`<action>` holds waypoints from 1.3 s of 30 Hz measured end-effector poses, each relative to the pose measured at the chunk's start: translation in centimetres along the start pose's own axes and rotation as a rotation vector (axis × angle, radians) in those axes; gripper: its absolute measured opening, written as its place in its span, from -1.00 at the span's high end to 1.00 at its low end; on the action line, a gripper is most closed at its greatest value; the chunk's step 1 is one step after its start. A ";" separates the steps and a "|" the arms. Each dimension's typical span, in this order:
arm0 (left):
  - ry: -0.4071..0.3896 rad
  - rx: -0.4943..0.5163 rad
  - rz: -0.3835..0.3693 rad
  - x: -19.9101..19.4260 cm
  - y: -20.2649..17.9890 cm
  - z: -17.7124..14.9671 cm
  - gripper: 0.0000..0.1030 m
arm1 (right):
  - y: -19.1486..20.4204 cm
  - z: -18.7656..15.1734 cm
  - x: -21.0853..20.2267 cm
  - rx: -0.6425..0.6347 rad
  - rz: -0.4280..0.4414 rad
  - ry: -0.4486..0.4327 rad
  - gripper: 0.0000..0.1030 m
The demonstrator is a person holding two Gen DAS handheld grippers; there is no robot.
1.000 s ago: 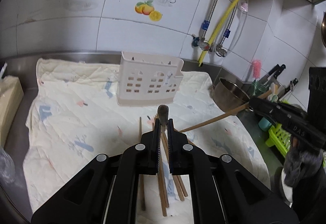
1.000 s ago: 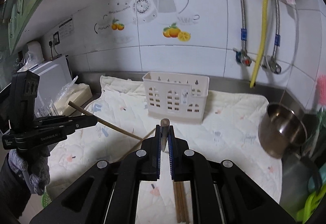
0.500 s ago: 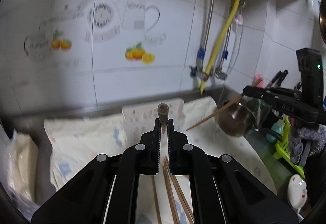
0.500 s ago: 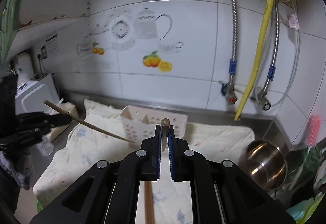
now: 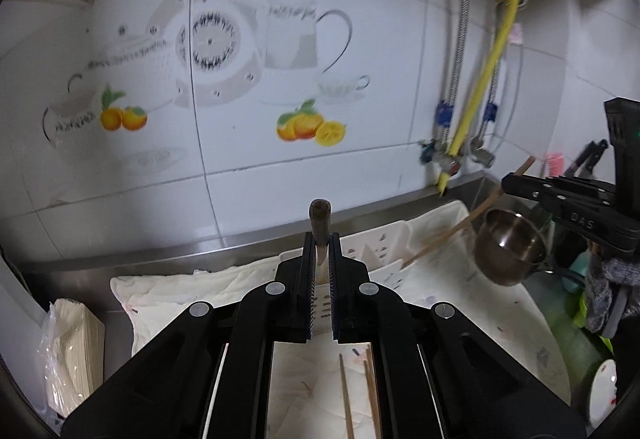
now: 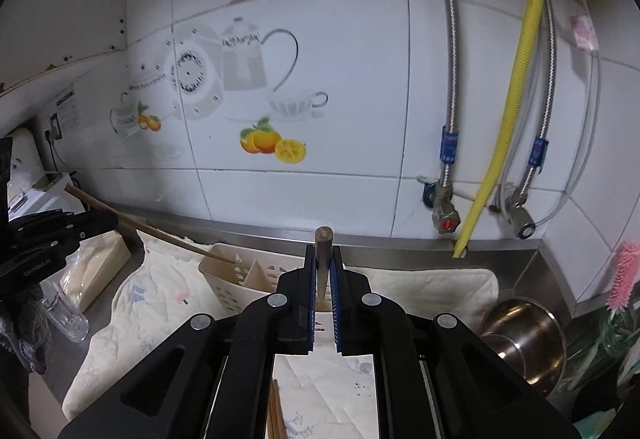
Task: Organize utensils
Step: 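Lift both held chopsticks upright and lower them into the white holder, then open both grippers to release the chopsticks into the holder and withdraw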
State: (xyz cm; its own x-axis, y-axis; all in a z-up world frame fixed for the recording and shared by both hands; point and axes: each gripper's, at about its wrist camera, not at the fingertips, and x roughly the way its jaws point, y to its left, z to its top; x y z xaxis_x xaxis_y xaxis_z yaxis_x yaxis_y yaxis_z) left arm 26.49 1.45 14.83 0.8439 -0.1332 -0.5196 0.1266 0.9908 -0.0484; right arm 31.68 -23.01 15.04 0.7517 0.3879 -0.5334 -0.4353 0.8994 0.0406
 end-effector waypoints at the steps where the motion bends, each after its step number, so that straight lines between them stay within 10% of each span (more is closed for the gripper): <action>1: 0.011 -0.002 0.002 0.6 0.1 0.0 0.90 | -0.1 0.0 0.4 0.003 0.000 0.004 0.87; 18: 0.124 -0.028 0.041 5.7 1.4 -1.3 0.87 | -0.6 -1.0 5.4 0.043 0.001 0.064 0.86; 31: 0.033 -0.082 0.034 0.3 1.6 -2.0 0.47 | -0.5 -1.2 0.2 0.036 -0.033 -0.050 0.40; 39: 0.024 -0.101 0.024 -3.5 0.4 -7.2 0.17 | 1.6 -7.0 -3.6 0.039 -0.013 -0.079 0.23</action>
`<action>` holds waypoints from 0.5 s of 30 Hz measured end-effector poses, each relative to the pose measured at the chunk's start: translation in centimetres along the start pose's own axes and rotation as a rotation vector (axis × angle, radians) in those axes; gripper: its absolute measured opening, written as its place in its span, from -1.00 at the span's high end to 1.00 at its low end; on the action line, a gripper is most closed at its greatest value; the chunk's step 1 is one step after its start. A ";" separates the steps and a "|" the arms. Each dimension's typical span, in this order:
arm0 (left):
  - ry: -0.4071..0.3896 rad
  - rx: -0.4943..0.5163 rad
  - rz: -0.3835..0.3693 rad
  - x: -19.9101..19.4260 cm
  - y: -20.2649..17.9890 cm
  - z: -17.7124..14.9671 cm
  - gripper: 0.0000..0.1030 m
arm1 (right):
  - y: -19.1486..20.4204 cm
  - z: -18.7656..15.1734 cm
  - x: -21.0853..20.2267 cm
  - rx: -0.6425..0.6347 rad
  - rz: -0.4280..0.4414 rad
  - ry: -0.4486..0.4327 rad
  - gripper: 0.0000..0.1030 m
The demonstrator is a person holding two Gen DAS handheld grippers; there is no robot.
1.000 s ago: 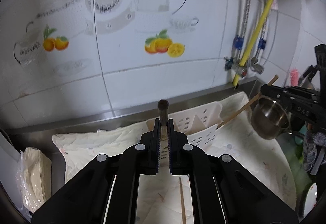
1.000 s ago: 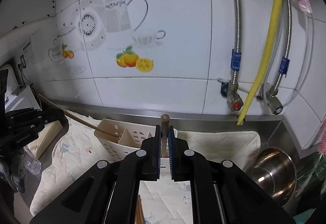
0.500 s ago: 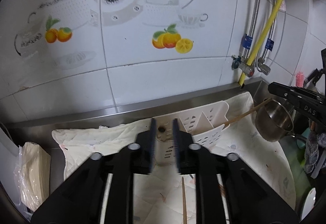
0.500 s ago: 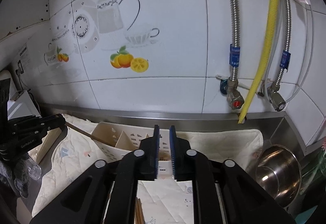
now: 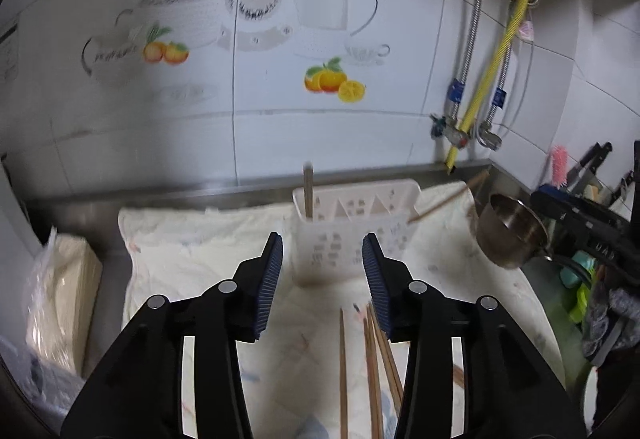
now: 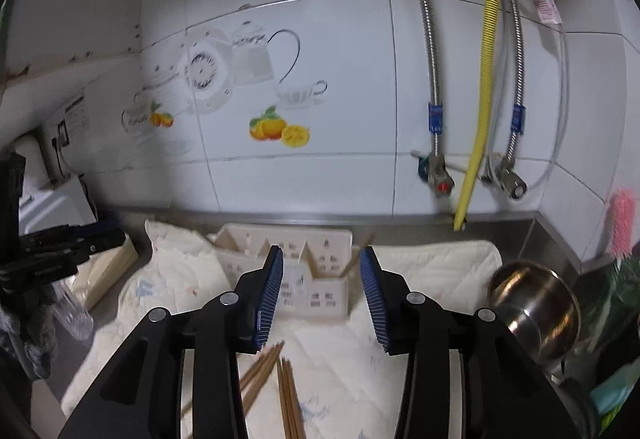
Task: Organize utensils
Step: 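Open both grippers to release the chopsticks into the holder and withdraw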
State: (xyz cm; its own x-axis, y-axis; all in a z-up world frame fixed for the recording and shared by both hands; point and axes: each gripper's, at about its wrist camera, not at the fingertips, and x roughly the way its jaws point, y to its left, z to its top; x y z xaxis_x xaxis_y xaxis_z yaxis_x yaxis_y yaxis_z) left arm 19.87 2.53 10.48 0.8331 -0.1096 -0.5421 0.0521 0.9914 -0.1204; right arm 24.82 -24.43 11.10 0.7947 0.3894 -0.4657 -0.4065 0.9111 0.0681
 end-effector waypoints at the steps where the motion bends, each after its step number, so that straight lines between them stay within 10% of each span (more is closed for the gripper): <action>1: 0.005 0.001 0.002 -0.3 0.0 -1.0 0.17 | 0.3 -0.9 -0.3 -0.003 -0.001 0.003 0.23; 15: 0.104 -0.053 0.009 -1.1 1.3 -12.2 0.15 | 0.5 -16.6 -1.0 0.059 0.007 0.196 0.43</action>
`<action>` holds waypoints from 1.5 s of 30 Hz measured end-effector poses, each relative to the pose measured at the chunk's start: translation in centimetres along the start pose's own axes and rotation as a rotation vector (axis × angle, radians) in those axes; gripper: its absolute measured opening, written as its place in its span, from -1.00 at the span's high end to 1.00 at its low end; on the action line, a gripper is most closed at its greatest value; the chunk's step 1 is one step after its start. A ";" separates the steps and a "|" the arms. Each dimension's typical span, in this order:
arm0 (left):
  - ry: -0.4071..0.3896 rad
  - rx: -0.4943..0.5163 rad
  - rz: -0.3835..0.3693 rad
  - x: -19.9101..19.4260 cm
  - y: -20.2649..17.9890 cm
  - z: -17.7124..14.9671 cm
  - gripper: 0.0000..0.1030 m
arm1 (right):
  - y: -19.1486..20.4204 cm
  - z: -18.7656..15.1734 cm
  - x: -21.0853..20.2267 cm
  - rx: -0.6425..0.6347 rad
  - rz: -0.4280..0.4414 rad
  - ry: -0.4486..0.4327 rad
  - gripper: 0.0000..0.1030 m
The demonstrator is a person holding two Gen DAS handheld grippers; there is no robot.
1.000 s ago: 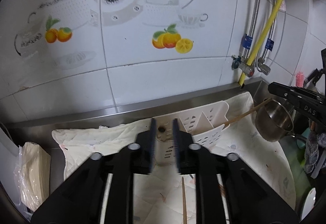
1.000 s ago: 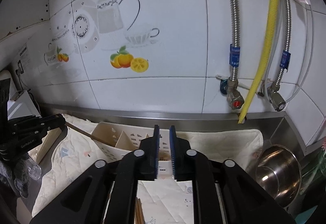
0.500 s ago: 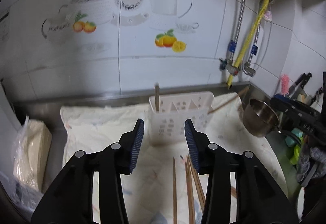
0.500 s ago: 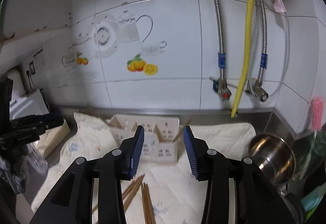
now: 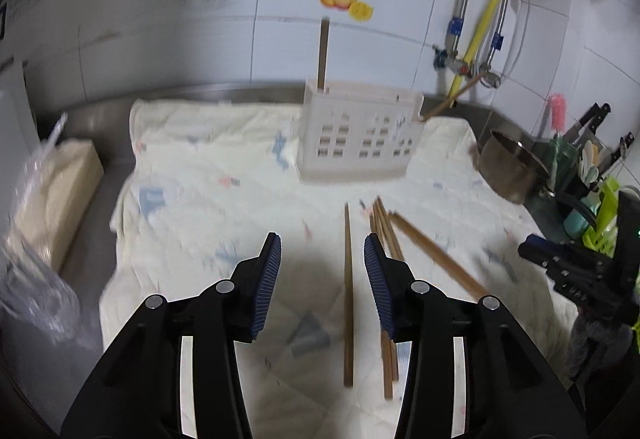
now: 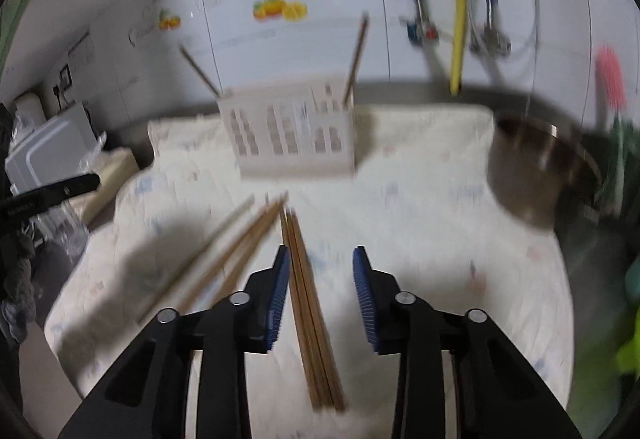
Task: Organize utensils
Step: 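Open both grippers to release the chopsticks into the holder and withdraw, then close the left gripper on a chopstick while the right gripper grasps another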
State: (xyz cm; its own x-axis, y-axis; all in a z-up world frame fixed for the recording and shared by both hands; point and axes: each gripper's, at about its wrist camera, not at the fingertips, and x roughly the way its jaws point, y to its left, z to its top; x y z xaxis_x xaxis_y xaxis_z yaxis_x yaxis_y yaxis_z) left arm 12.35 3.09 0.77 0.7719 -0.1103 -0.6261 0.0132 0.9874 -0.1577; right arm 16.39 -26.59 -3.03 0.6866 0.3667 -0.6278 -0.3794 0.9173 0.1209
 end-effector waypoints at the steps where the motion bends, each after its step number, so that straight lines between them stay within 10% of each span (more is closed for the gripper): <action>1: 0.008 -0.008 0.000 0.1 0.1 -0.5 0.15 | -0.1 -1.0 0.4 -0.005 -0.006 0.024 0.46; 15: 0.116 -0.079 0.012 1.6 2.1 -5.5 0.15 | -0.4 -5.5 4.0 -0.060 -0.007 0.162 0.73; 45: 0.199 0.017 -0.112 4.7 -1.6 -8.1 0.26 | 0.6 -6.6 4.3 -0.191 -0.032 0.178 0.84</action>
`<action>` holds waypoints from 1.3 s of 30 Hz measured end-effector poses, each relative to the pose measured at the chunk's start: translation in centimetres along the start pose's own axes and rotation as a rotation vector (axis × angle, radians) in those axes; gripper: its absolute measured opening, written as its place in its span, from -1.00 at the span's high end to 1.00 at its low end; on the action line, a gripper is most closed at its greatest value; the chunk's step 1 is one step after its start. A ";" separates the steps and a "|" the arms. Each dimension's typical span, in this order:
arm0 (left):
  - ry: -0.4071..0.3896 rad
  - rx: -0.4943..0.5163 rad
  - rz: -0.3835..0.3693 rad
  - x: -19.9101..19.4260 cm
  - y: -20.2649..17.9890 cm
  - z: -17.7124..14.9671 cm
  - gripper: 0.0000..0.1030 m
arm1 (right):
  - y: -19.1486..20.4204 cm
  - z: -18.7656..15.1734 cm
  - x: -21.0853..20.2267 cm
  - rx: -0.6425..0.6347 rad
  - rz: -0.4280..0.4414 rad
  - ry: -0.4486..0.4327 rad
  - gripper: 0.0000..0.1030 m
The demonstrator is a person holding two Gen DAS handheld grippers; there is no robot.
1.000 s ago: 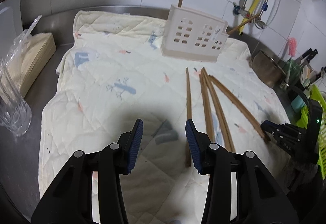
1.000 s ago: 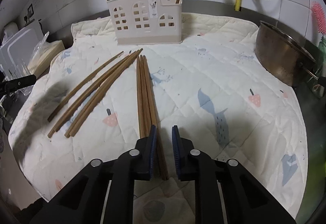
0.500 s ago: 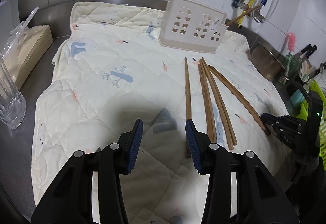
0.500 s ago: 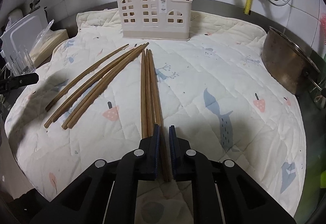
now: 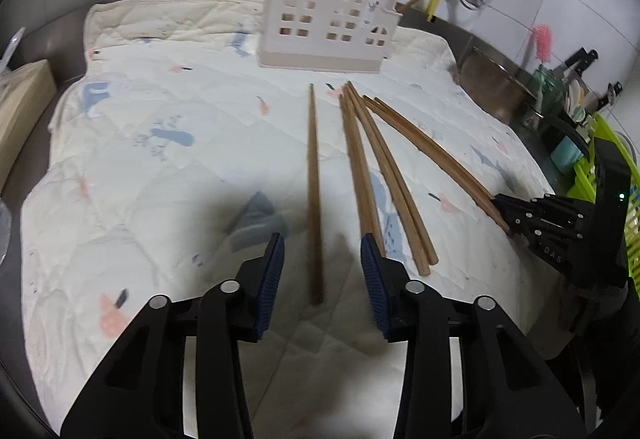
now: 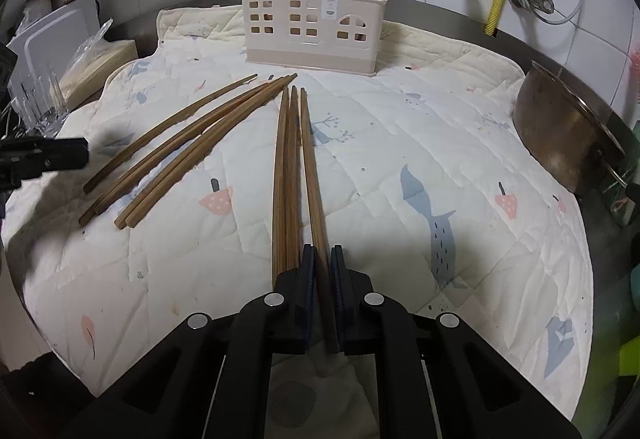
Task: Organize utensils
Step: 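Close the left gripper on a chopstick while the right gripper grasps another, then raise both held chopsticks and insert them into the white holder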
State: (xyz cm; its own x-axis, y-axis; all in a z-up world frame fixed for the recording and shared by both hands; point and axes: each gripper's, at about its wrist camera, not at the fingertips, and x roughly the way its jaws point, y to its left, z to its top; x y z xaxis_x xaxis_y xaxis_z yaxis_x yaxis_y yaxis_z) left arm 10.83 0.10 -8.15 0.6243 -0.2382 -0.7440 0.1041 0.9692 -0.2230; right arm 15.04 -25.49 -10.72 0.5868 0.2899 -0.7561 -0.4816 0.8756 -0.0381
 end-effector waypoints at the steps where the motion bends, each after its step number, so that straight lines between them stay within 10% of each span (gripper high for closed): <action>1: 0.006 0.003 0.005 0.5 -0.1 0.1 0.26 | 0.0 0.0 0.0 0.005 0.002 -0.003 0.84; 18: 0.050 0.043 0.073 3.9 -0.5 1.2 0.87 | 0.0 -0.2 -0.1 0.024 -0.002 -0.021 0.84; 39: -0.144 0.070 0.052 -3.6 -1.7 5.8 0.88 | 0.6 4.6 -6.6 0.038 0.007 -0.233 0.87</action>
State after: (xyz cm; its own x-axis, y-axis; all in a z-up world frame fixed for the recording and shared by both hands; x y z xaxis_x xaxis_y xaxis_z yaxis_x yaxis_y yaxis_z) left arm 12.84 -0.37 -1.42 0.7339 -0.1816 -0.6546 0.1196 0.9831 -0.1386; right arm 13.87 -25.14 -2.73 0.7204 0.3734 -0.5845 -0.4639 0.8859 -0.0059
